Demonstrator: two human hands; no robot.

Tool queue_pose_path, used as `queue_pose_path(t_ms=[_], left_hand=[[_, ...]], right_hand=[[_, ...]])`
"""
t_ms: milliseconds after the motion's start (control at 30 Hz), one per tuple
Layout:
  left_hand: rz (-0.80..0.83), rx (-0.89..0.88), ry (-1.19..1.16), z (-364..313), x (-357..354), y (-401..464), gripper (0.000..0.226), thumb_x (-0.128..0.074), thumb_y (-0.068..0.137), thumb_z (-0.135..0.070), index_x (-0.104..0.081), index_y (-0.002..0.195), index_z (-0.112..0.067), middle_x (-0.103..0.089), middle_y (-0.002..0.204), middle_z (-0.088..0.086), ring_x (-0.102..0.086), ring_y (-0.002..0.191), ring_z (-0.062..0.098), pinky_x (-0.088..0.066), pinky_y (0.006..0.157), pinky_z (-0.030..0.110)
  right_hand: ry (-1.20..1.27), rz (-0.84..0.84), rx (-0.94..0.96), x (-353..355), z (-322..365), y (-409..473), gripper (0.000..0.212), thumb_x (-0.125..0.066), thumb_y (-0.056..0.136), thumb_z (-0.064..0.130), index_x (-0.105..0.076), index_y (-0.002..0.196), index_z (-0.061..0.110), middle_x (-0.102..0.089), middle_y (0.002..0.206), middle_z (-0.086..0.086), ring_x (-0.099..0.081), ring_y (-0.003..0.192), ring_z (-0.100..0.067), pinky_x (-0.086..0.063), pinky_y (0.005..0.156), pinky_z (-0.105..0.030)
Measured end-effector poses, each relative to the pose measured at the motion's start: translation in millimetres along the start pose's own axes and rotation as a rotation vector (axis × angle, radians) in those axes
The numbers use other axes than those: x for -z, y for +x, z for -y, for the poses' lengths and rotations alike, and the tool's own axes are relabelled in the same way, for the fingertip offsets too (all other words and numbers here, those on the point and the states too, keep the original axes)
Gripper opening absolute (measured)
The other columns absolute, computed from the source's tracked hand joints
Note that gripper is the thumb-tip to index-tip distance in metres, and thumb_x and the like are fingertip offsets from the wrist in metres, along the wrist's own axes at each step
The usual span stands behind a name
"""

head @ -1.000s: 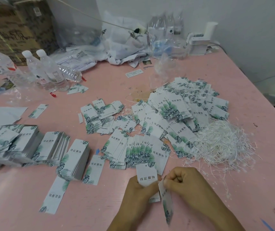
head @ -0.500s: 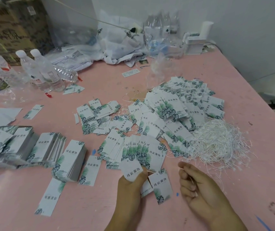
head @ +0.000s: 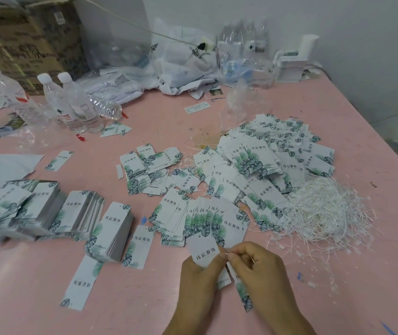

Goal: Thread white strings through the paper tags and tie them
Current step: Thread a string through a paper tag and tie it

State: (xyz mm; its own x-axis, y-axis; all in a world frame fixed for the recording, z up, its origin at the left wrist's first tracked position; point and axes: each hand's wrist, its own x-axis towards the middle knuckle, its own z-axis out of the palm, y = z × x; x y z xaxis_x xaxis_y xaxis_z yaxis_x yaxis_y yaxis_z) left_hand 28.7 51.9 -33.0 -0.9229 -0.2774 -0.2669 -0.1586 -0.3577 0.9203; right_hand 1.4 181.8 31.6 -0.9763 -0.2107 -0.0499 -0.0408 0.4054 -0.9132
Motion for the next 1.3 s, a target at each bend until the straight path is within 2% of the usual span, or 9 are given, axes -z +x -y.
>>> queue_pose_path(t_ms=[133,233,333,567,733,933,1033,1200,1300], left_hand=[[0.025,-0.018,0.067,7,2,2,0.033,-0.064,0.082,-0.042,-0.07,0.111,-0.027,-0.074,0.104,0.015,-0.07,0.097,0.039,-0.053,0.086,0.066],[0.088,0.006,0.049,10,5,4,0.044,-0.054,0.086,-0.036,-0.053,0.129,-0.036,-0.068,0.114,0.016,-0.064,0.104,0.044,-0.05,0.087,0.068],[0.14,0.022,0.07,11,8,4,0.045,-0.049,0.087,-0.032,-0.049,0.131,-0.038,-0.067,0.109,0.018,-0.065,0.094,0.043,-0.054,0.076,0.058],[0.193,-0.014,0.107,5,3,0,0.044,-0.053,0.088,-0.035,-0.054,0.132,-0.034,-0.07,0.103,0.017,-0.069,0.086,0.037,-0.059,0.075,0.056],[0.205,-0.01,0.115,5,4,0,0.043,-0.057,0.088,-0.039,-0.059,0.131,-0.034,-0.072,0.103,0.019,-0.069,0.086,0.03,-0.055,0.083,0.059],[0.196,-0.029,0.192,6,5,0,0.05,-0.049,0.097,-0.058,-0.053,0.139,-0.031,-0.071,0.111,0.014,-0.069,0.1,0.033,-0.053,0.087,0.064],[0.175,-0.045,0.259,7,5,-2,0.054,-0.039,0.099,-0.063,-0.052,0.14,-0.03,-0.071,0.111,0.012,-0.069,0.1,0.034,-0.055,0.086,0.056],[0.133,-0.015,0.282,9,6,-4,0.06,-0.039,0.095,-0.071,-0.057,0.135,-0.031,-0.072,0.096,0.014,-0.067,0.084,0.029,-0.05,0.068,0.041],[0.154,-0.003,0.171,0,0,-5,0.052,-0.048,0.097,-0.059,-0.058,0.135,-0.025,-0.071,0.11,0.011,-0.066,0.102,0.025,-0.049,0.084,0.045]], right_hand=[[0.025,-0.04,0.011,1,1,3,0.008,-0.068,0.086,0.027,-0.066,0.08,0.032,-0.054,0.061,-0.007,-0.038,0.049,-0.001,-0.036,0.049,-0.018],[0.075,-0.055,0.031,-1,7,8,0.013,-0.068,0.088,0.023,-0.066,0.079,0.032,-0.059,0.065,-0.007,-0.045,0.052,-0.007,-0.043,0.053,-0.027],[0.087,-0.05,0.034,-4,11,14,0.013,-0.066,0.089,0.022,-0.067,0.078,0.029,-0.064,0.068,-0.004,-0.055,0.06,-0.021,-0.047,0.059,-0.035],[0.116,-0.027,-0.06,-5,13,23,0.012,-0.067,0.089,0.018,-0.068,0.077,0.022,-0.069,0.071,0.001,-0.063,0.066,-0.019,-0.052,0.062,-0.034],[0.128,-0.02,-0.093,-3,12,28,0.014,-0.067,0.088,0.015,-0.068,0.075,0.02,-0.069,0.071,0.01,-0.056,0.057,0.003,-0.046,0.055,-0.013],[0.043,-0.024,-0.094,-4,9,28,0.014,-0.067,0.087,0.017,-0.067,0.073,0.021,-0.068,0.069,0.007,-0.057,0.057,-0.002,-0.049,0.058,-0.026],[0.029,-0.056,-0.07,-4,8,26,0.015,-0.067,0.086,0.017,-0.066,0.071,0.023,-0.067,0.069,0.004,-0.054,0.055,-0.003,-0.048,0.057,-0.029],[0.021,-0.077,-0.032,-2,11,23,0.016,-0.068,0.086,0.017,-0.065,0.071,0.023,-0.063,0.065,-0.002,-0.046,0.05,-0.003,-0.042,0.05,-0.024],[0.001,-0.062,0.008,-1,13,20,0.017,-0.067,0.086,0.017,-0.064,0.07,0.024,-0.059,0.063,-0.006,-0.042,0.049,-0.003,-0.039,0.049,-0.021]])
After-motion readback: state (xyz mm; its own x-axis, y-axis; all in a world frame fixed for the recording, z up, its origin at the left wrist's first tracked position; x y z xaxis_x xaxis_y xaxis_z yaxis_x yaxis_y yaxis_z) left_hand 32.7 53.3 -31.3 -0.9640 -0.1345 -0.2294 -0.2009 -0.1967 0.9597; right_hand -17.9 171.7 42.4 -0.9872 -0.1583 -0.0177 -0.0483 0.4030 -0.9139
